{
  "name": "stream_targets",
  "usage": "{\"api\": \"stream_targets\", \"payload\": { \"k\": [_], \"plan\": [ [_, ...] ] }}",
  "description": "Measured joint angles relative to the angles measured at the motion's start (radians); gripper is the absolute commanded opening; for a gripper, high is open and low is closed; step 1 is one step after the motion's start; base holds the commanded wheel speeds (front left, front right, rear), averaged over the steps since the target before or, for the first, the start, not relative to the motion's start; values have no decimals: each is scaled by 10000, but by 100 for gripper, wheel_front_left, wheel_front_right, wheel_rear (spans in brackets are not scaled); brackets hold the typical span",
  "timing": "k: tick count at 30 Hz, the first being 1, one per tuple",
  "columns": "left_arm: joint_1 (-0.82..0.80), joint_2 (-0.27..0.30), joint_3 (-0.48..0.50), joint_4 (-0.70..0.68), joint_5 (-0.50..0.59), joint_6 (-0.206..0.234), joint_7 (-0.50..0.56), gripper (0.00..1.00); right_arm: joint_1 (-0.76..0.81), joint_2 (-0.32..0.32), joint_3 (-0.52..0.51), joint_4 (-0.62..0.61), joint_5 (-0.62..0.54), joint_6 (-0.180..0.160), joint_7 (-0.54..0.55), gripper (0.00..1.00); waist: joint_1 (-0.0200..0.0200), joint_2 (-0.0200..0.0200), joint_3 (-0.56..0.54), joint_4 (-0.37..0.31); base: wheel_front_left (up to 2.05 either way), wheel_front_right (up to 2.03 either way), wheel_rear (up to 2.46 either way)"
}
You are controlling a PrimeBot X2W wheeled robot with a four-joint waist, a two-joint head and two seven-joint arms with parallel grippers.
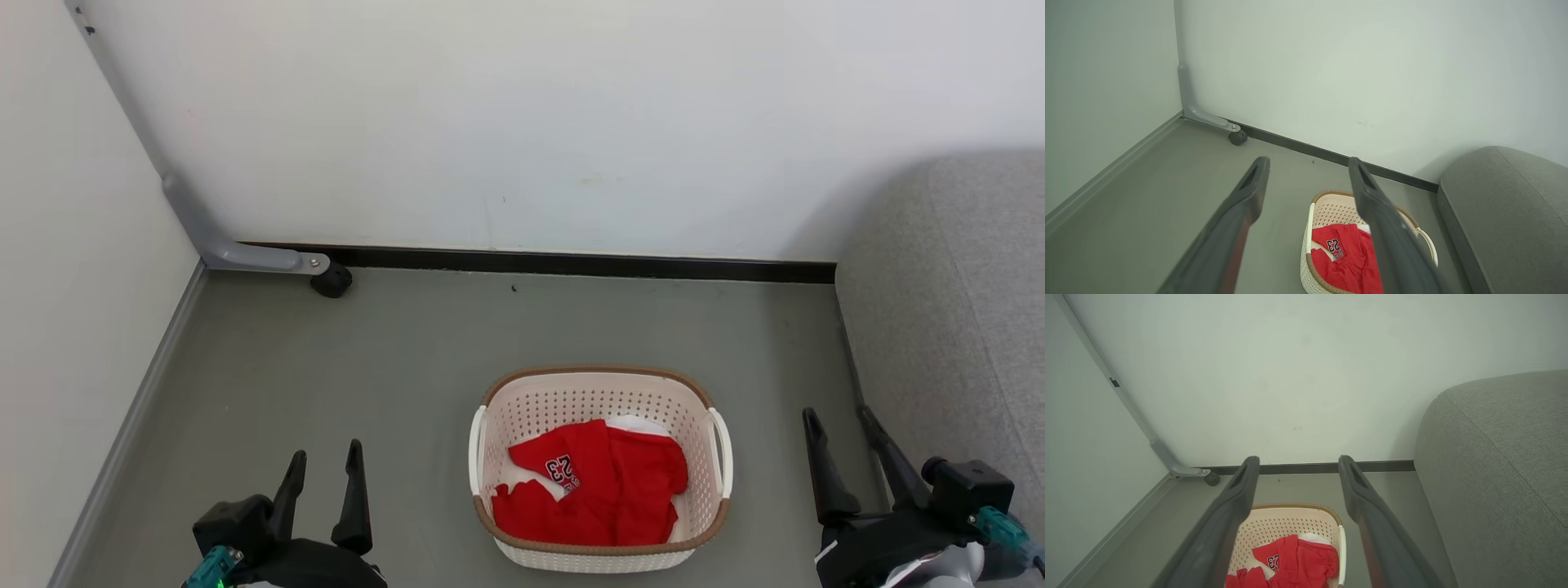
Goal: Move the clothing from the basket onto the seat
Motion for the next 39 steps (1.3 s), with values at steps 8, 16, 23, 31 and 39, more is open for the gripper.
{"api": "stream_targets", "payload": {
  "k": [8,16,23,31,39],
  "plan": [
    [-13,-67,36,-84,148,-13,0,100,247,71,-165,-98,-6,-4,0,100,0,0,27,-303,0,0,0],
    [-12,-67,104,-88,261,-90,0,100,246,104,-222,-213,-155,-46,0,100,0,0,51,-381,0,0,0],
    [-8,-94,155,-128,527,-104,0,100,249,178,-245,-297,-268,-46,0,100,0,0,109,-434,0,0,0],
    [-25,-127,44,-460,658,-284,-2,100,247,245,-121,-637,-514,-46,0,100,0,0,535,-547,0,0,0],
    [-496,-205,-180,-625,786,-443,-2,100,108,295,-58,-765,-535,-46,0,100,1,1,1155,-678,0,0,0]
  ]
}}
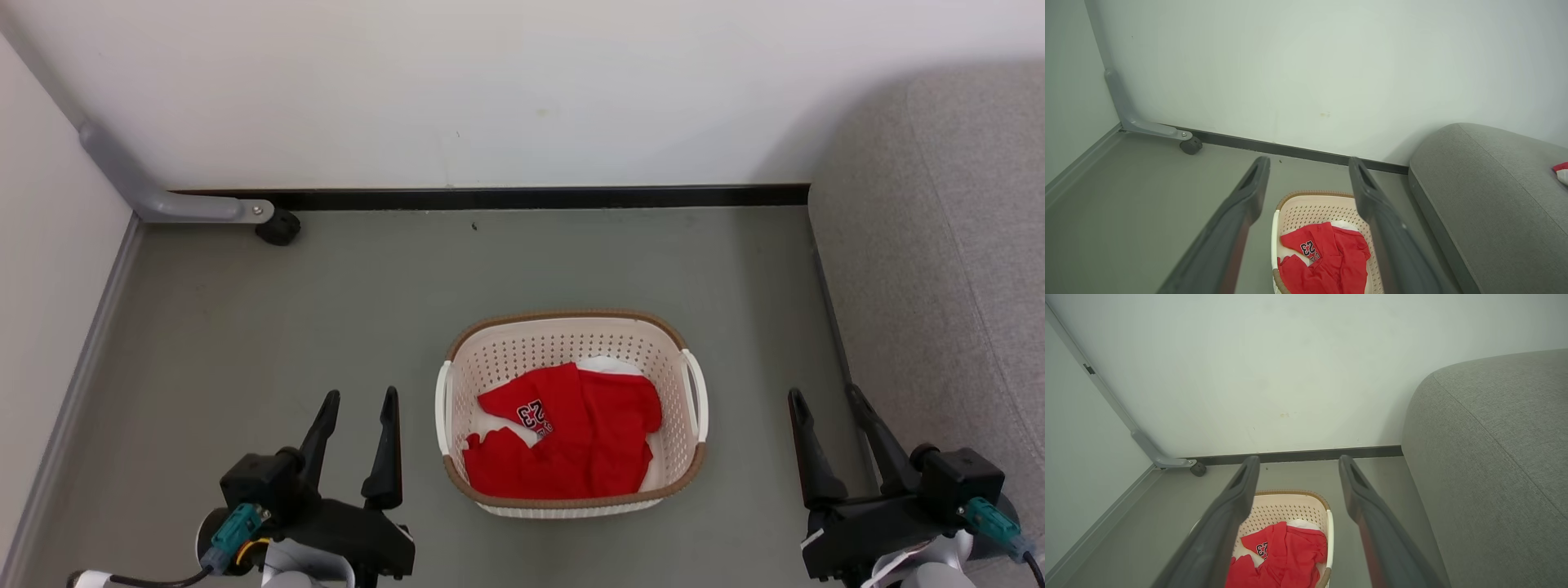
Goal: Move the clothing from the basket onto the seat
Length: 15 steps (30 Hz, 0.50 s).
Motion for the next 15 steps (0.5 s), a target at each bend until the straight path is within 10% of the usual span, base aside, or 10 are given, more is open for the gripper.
{"api": "stream_targets", "payload": {
  "k": [15],
  "plan": [
    [-1523,-125,-779,-299,614,-182,293,100,-950,127,130,-422,-69,0,0,100,1,0,1724,-457,0,0,0]
  ]
}}
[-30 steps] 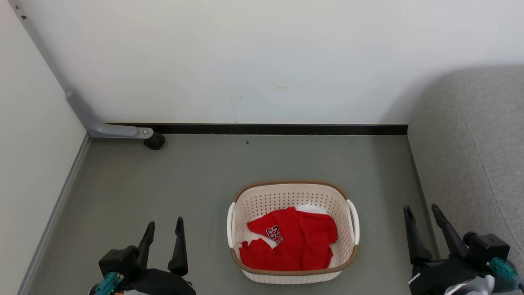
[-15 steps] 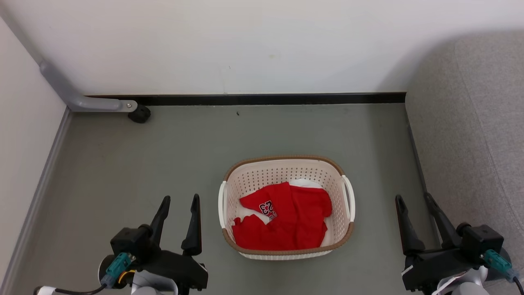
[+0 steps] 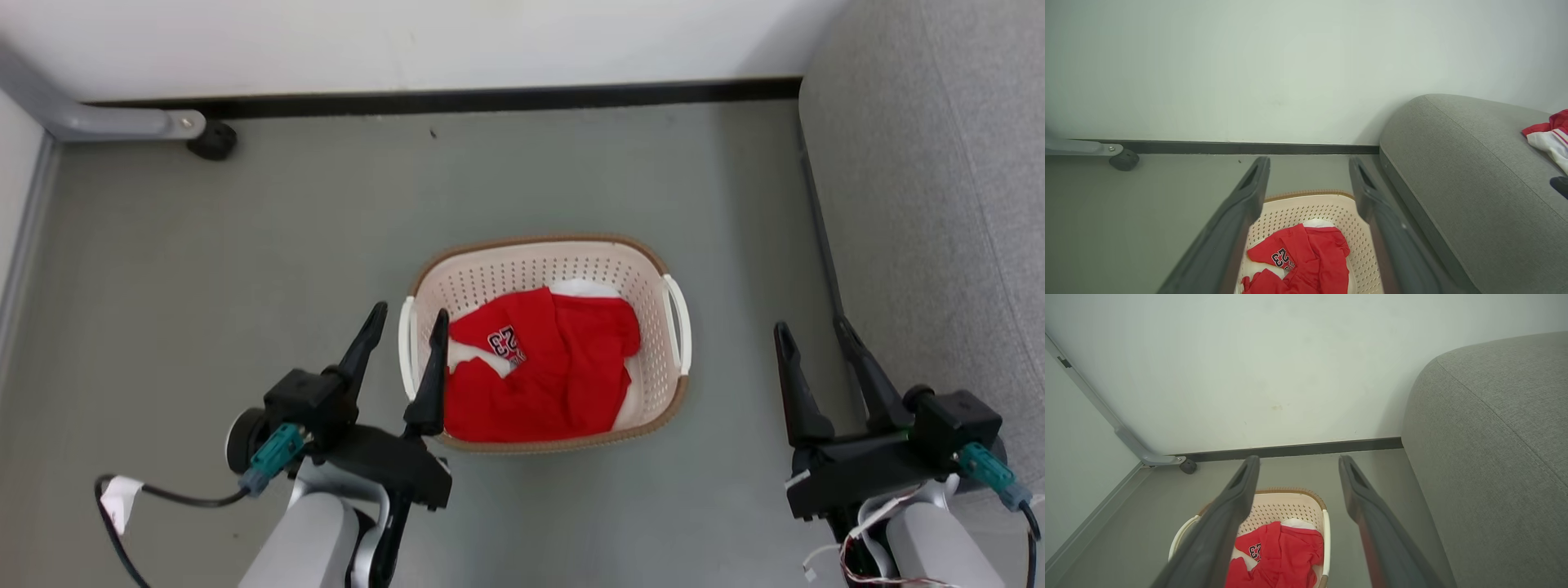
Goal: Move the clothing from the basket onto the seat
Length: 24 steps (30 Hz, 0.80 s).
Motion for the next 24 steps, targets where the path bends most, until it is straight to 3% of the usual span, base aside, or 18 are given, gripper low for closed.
{"api": "stream_targets", "payload": {
  "k": [19,24],
  "plan": [
    [-2939,-136,-1152,-151,1304,-63,1708,100,-1579,58,318,-307,2,2,-2,100,1,1,2676,-818,0,0,0],
    [-3634,-144,-1321,119,1783,113,2330,100,-2056,63,458,-336,59,2,-2,100,0,1,3383,-1017,0,0,0]
  ]
}}
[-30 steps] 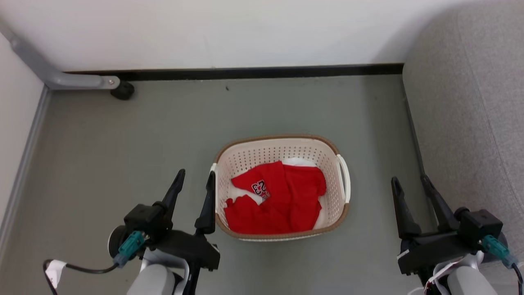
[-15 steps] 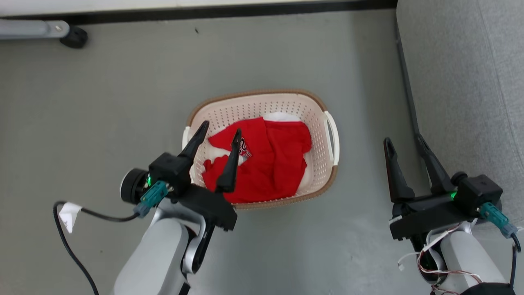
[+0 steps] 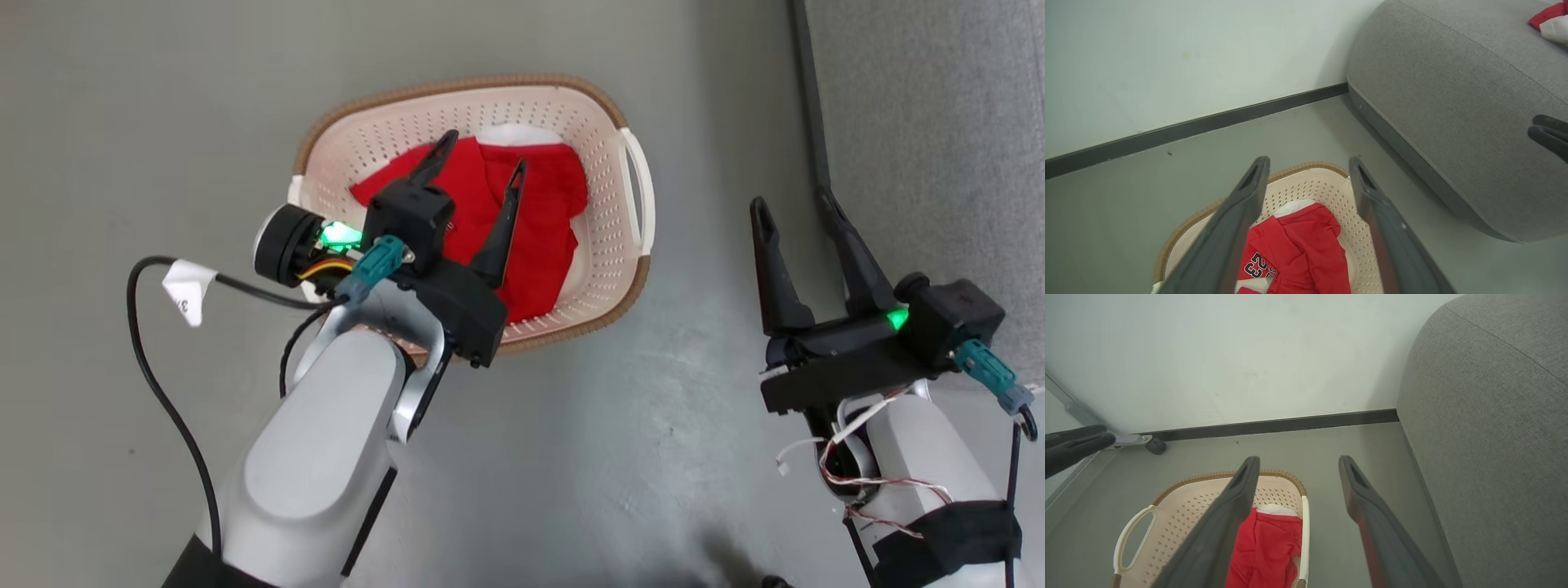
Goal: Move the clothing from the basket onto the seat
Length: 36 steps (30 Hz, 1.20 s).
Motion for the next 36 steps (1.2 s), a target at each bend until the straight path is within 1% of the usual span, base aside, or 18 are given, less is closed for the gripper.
{"api": "stream_targets", "payload": {
  "k": [3,5,9,10,11,13,19,22,32,36],
  "plan": [
    [-309,-2,-71,272,119,148,380,100,-219,0,276,0,184,-4,0,100,0,0,389,-126,0,0,0],
    [-518,4,-113,439,234,173,577,100,-331,2,497,0,353,-35,0,100,0,0,629,-216,0,0,0],
    [-980,-19,-178,836,328,259,1064,100,-512,4,825,2,704,-190,0,100,-1,0,1047,-403,0,0,0],
    [-1078,-33,-174,965,330,316,1210,100,-537,2,890,6,759,-198,0,100,-1,0,1139,-450,0,0,0],
    [-1171,-38,-180,1103,364,368,1377,100,-577,0,988,8,809,-274,0,100,-1,0,1229,-498,0,0,0],
    [-1344,-44,-173,1333,518,525,1653,100,-678,2,1166,4,934,-288,0,100,-1,0,1398,-590,0,0,0],
    [-1905,-73,-192,1877,777,748,2443,100,-942,4,1526,4,1367,-543,0,100,-2,0,1889,-857,0,0,0],
    [-2112,-75,-50,2173,780,869,2840,100,-1041,4,1661,2,1546,-629,0,100,-2,0,2116,-990,0,0,0],
    [-2847,-73,376,2809,861,1043,3741,100,-1179,8,2008,4,1900,-882,0,100,-2,-1,2842,-1372,0,0,0],
    [-3050,-75,548,3035,888,1053,3998,100,-1414,12,2113,2,1900,-880,0,100,-1,-1,3187,-1491,0,0,0]
  ]
}}
